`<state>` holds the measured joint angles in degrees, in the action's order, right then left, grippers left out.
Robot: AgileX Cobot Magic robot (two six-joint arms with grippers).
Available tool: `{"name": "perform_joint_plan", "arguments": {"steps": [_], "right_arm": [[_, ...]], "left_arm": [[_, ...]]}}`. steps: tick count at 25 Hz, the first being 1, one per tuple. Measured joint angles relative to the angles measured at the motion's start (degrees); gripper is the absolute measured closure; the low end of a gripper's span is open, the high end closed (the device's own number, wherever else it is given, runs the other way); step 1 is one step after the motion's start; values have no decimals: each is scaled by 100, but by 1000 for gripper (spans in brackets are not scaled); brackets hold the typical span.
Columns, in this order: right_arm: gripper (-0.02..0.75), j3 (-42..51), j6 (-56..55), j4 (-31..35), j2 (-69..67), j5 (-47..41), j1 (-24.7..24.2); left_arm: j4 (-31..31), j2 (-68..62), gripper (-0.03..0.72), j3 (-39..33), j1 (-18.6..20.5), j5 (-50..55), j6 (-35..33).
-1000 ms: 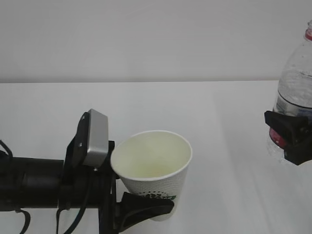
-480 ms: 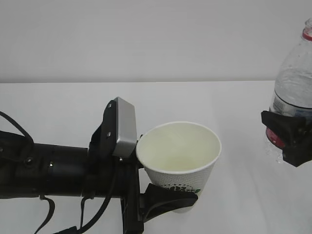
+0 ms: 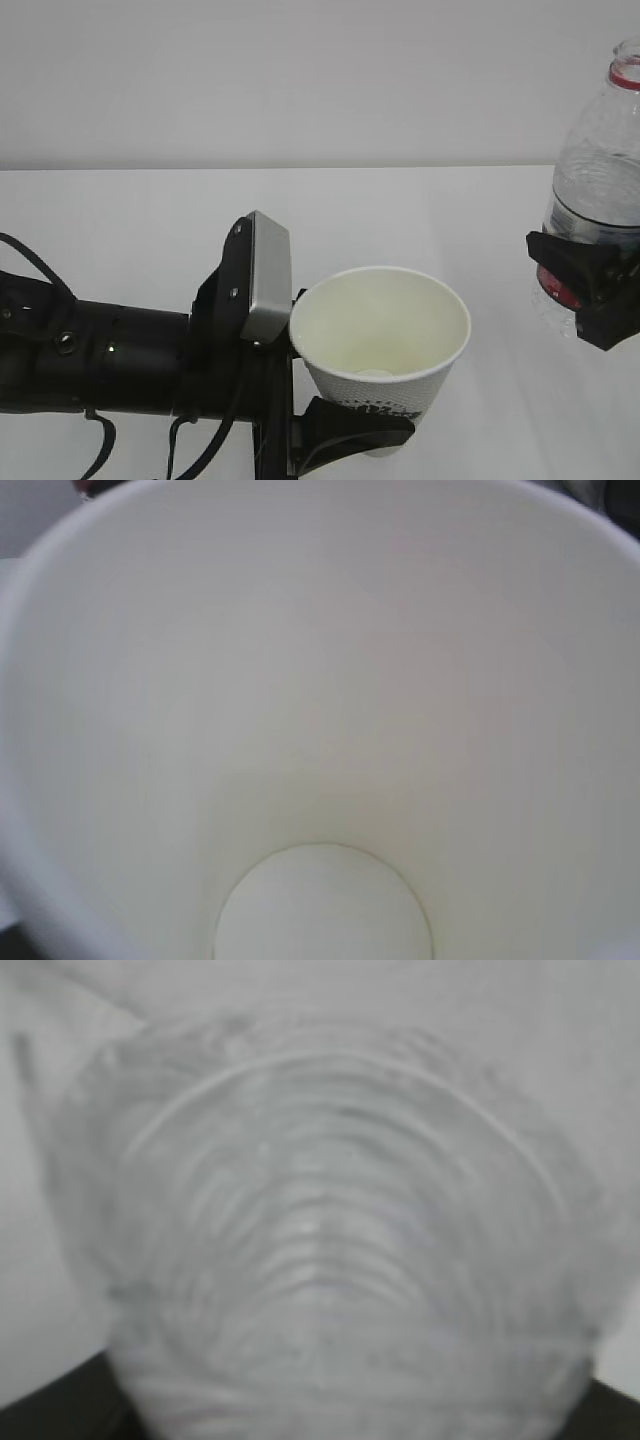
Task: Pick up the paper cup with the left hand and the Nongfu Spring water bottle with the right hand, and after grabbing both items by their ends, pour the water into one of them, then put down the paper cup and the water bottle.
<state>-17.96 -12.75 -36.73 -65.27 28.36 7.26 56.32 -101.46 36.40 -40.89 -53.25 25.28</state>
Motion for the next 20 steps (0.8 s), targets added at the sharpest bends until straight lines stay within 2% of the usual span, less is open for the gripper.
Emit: {"name": "perform_joint_plan", "arguments": {"steps": [5,12,20], "right_arm": [[279,-15,-9,-40,-42,226,0],[279,-205,-9,-164,-585,248,394],[279,-506,-9,-422,-1207,604,416]], "left_arm": [[215,0,188,0,0,0,15],[342,0,188,0,0,0,156],[359,0,189,0,0,0,172]]}}
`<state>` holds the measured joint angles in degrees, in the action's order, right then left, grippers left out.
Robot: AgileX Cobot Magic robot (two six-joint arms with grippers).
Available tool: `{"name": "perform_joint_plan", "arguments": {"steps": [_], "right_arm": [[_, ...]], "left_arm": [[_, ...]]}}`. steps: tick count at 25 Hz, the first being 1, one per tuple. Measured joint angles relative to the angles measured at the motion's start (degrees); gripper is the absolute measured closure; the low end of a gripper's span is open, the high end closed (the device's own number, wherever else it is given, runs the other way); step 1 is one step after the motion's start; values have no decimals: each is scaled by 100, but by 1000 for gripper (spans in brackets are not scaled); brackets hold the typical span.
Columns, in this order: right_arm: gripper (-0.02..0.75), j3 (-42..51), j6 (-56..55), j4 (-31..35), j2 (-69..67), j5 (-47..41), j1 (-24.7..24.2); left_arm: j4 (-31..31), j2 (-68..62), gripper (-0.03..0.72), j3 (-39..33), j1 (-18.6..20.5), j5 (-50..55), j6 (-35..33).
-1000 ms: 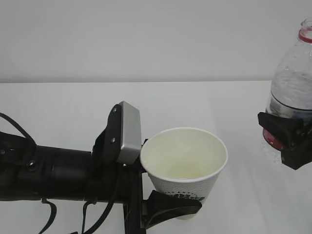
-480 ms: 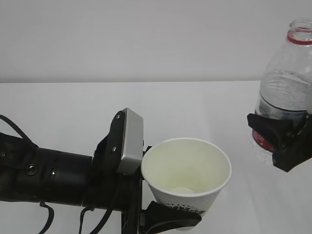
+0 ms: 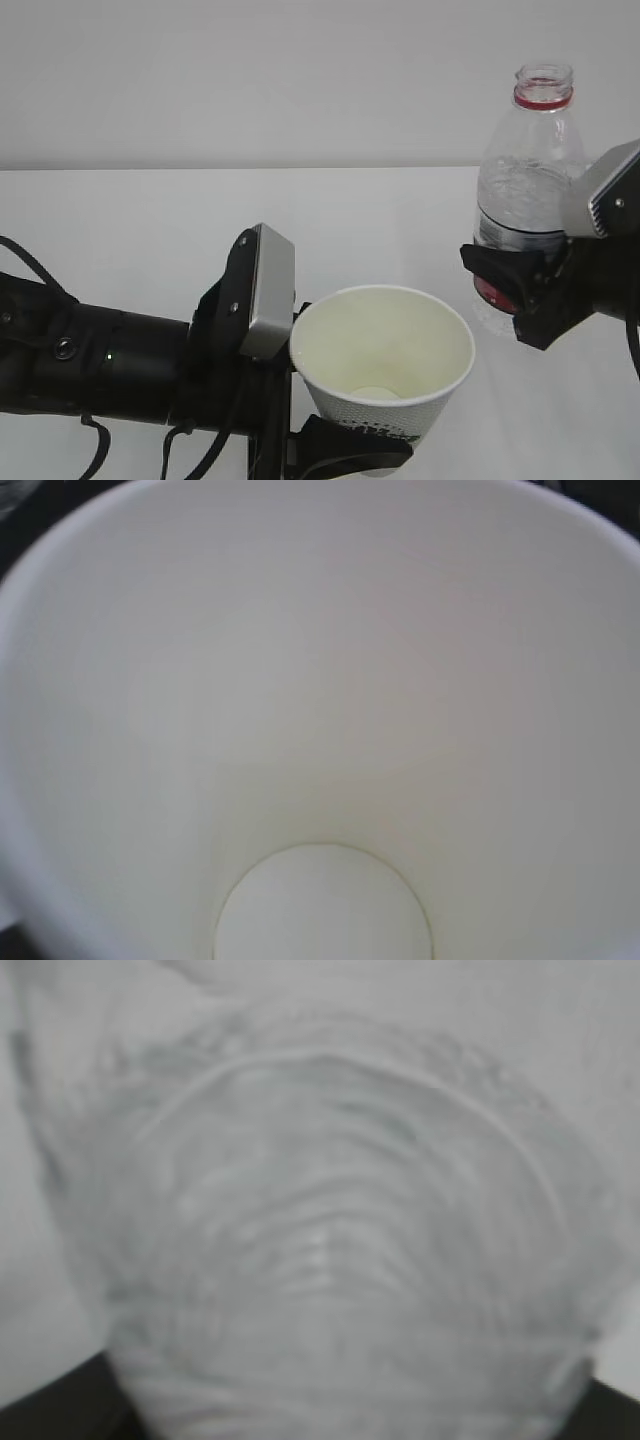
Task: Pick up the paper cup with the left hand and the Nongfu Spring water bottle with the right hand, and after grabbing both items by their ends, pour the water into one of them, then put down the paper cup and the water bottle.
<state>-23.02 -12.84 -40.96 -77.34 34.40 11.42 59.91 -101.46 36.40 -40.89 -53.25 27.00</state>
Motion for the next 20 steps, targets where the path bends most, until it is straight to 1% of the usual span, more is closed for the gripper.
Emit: {"name": "perform_joint_plan", "arguments": {"steps": [5,14,20], "right_arm": [[279,-335,0,-448,-231,137,4],[279,-532,0,-727,-265,235,4],[279,-532,305,-941,-265,376,4]], "left_arm": [[0,0,189,0,0,0,0],[0,0,189,0,0,9,0],[0,0,189,0,0,9,0]]}}
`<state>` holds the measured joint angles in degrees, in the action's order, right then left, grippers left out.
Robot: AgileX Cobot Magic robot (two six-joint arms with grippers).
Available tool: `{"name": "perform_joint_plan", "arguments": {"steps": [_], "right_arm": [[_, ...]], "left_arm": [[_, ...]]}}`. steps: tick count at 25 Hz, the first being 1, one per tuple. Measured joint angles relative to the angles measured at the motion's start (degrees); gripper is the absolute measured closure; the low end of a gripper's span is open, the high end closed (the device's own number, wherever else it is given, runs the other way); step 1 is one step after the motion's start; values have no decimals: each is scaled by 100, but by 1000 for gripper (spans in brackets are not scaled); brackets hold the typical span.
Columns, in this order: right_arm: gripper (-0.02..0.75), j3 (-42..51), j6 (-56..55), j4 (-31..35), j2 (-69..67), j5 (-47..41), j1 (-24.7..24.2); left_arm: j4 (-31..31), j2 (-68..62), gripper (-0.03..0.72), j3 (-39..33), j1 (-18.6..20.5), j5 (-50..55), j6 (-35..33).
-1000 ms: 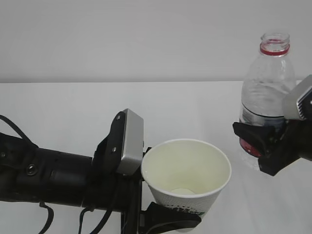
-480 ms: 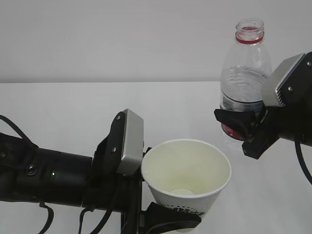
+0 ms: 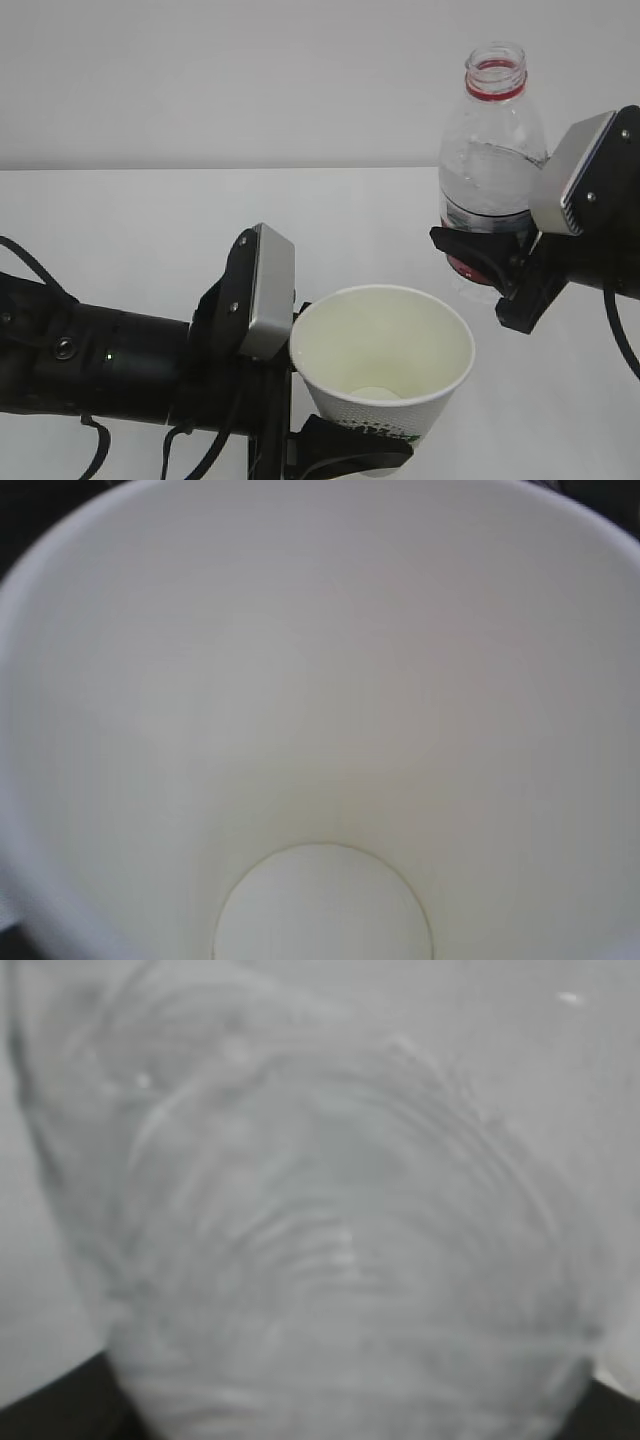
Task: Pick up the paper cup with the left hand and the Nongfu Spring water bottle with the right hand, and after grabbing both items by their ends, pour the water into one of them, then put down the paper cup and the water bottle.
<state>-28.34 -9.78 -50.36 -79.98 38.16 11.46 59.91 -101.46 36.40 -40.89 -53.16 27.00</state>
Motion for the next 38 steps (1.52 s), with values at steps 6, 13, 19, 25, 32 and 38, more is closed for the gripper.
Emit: {"name": "perform_joint_plan", "arguments": {"steps": [6,13,19,25,32,38], "right_arm": [[279,0,481,-9,0,0,0],[279,0,1221,127,0,0,0],[279,0,1890,409,0,55,0],[279,0,2472,700,0,280,0],[279,0,2817,794,0,293,0],[279,0,3150,794,0,342,0]], "left_arm": [[0,0,189,0,0,-130,0],[9,0,189,0,0,-129,0],[9,0,189,0,0,-141,9],[9,0,190,0,0,-198,9],[9,0,190,0,0,-235,9],[9,0,190,0,0,-244,9]]}}
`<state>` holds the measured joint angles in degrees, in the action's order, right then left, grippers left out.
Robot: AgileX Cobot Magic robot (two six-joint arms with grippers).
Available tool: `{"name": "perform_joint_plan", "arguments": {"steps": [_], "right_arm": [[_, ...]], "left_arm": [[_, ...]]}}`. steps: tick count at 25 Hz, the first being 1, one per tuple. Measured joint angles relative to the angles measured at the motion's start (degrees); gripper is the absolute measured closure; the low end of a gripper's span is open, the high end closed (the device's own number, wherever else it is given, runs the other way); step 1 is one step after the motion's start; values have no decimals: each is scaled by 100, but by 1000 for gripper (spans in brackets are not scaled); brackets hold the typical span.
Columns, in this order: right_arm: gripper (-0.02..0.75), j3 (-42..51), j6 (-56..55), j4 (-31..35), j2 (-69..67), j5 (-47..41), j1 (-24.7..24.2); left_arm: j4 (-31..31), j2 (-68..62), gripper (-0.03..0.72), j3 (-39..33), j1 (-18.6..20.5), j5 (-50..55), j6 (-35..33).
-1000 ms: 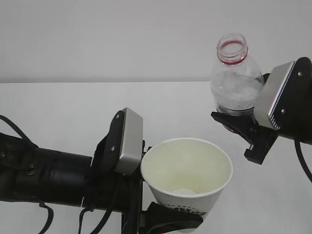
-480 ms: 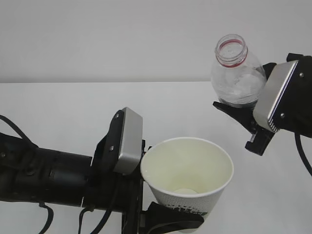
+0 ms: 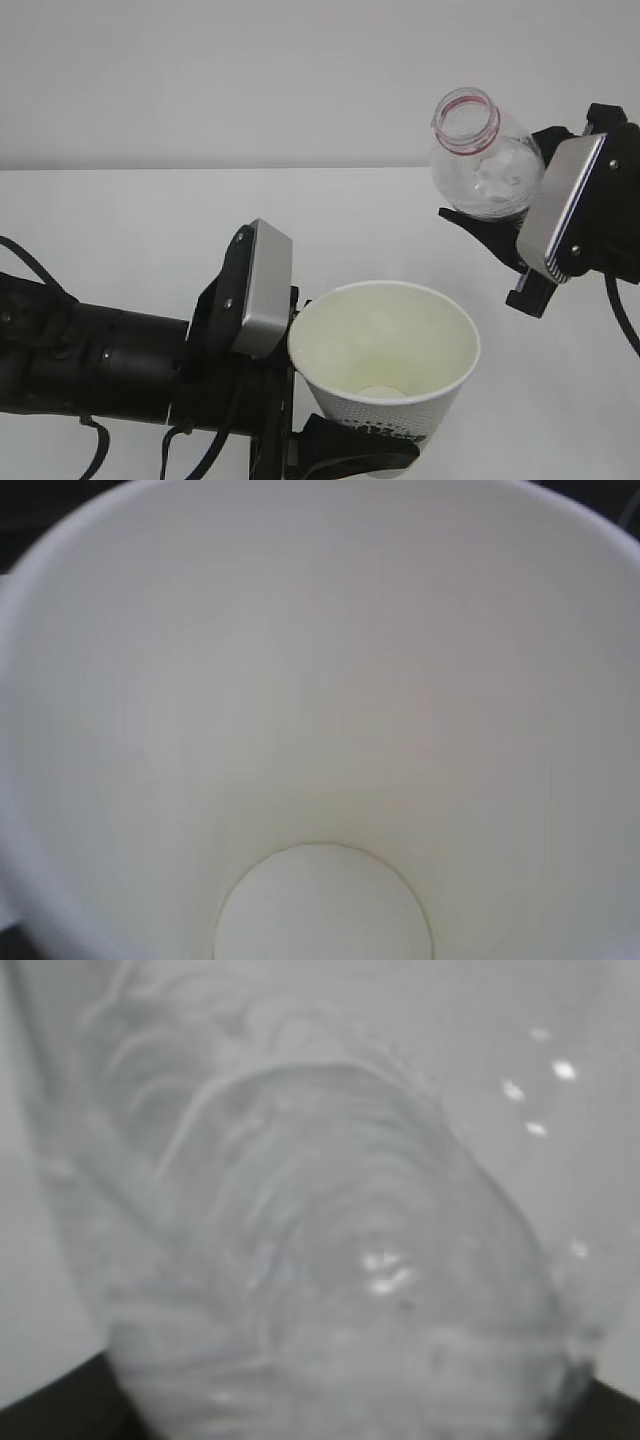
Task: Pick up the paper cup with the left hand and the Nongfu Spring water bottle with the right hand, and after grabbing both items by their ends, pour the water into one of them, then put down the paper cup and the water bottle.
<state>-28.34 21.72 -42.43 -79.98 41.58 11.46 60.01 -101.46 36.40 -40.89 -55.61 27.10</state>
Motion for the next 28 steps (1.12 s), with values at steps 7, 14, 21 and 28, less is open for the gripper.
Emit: {"name": "perform_joint_plan", "arguments": {"steps": [7,14,21,28], "right_arm": [[279,0,260,28,0,139,0],[279,0,659,163,0,139,0],[279,0,877,255,0,139,0],[279,0,1179,340,0,151,0]], "left_arm": [[0,0,190,0,0,-12,0],[0,0,190,0,0,-12,0],[0,0,190,0,0,-12,0],[0,0,190,0,0,-12,0]]}}
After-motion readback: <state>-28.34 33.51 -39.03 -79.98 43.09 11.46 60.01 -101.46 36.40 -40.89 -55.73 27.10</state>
